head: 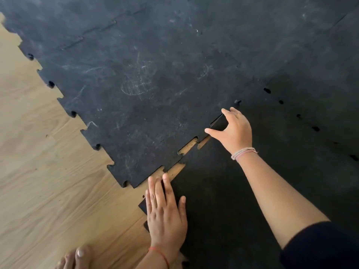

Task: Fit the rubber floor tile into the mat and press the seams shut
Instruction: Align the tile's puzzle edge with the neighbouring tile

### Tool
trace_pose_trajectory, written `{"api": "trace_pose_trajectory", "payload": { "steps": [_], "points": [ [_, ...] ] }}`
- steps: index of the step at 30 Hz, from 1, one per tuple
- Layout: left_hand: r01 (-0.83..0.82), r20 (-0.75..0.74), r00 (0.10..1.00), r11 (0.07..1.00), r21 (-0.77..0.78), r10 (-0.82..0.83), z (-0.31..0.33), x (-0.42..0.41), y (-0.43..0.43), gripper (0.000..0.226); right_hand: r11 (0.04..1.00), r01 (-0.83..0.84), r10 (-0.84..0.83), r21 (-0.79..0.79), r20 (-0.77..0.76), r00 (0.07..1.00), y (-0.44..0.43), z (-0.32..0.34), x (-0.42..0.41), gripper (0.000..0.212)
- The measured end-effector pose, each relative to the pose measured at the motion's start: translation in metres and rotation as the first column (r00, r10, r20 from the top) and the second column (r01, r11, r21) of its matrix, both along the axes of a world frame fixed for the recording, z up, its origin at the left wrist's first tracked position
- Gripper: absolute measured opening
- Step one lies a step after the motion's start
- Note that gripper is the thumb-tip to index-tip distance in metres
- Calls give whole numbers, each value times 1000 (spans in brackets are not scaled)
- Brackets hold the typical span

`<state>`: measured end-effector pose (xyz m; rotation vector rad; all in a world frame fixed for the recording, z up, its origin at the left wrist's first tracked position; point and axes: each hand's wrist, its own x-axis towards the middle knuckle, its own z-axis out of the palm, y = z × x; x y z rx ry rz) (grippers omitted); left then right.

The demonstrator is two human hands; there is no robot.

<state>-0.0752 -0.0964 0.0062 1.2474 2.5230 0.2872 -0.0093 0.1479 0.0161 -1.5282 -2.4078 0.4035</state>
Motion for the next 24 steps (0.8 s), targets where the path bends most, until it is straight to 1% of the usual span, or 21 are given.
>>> {"api": "trace_pose_trajectory", "payload": {
  "steps": [2,6,8,9,10,11,13,14,16,18,20,22,24],
  "points": [
    [-72,35,997,997,17,71,0,9,3,64,999,30,-27,29,-125,992,-5,4,-2,71],
    [-70,35,997,992,101,67,-4,1,3,64,982,112,-49,153,-365,930,-10,16,1,61],
    [-45,14,999,989,144,43,-5,-10,8,63,973,142,-53,183,-424,904,-6,21,1,62],
    [-34,0,999,986,161,35,-5,-15,13,63,976,150,-71,154,-427,901,-1,22,-2,63],
    [-26,-13,1000,987,161,28,-5,-21,18,63,986,138,-89,97,-397,913,4,21,-8,63],
    [-14,-23,1000,989,145,18,-5,-25,21,63,994,103,-89,28,-317,944,7,19,-13,62],
    [15,-27,1000,993,114,-12,-3,-29,23,64,998,28,-35,-65,-98,995,3,9,-19,60],
    [29,-22,999,994,106,-27,-2,-29,23,64,996,16,-18,-84,-24,1000,-2,4,-18,62],
    [42,-24,999,995,89,-40,-1,-30,21,64,997,22,-20,-71,34,999,-14,-4,-7,69],
    [40,-25,999,995,88,-38,0,-30,21,65,996,89,-88,-9,30,996,-16,-8,16,76],
    [63,-12,998,993,101,-62,2,-25,19,66,976,213,-214,39,33,976,0,-8,48,81],
    [158,-8,987,982,102,-158,3,-12,16,68,930,364,-367,46,83,927,31,-5,83,83],
    [256,-24,967,964,68,-255,0,1,12,71,873,487,-486,26,143,862,66,1,116,84]
  ]
}}
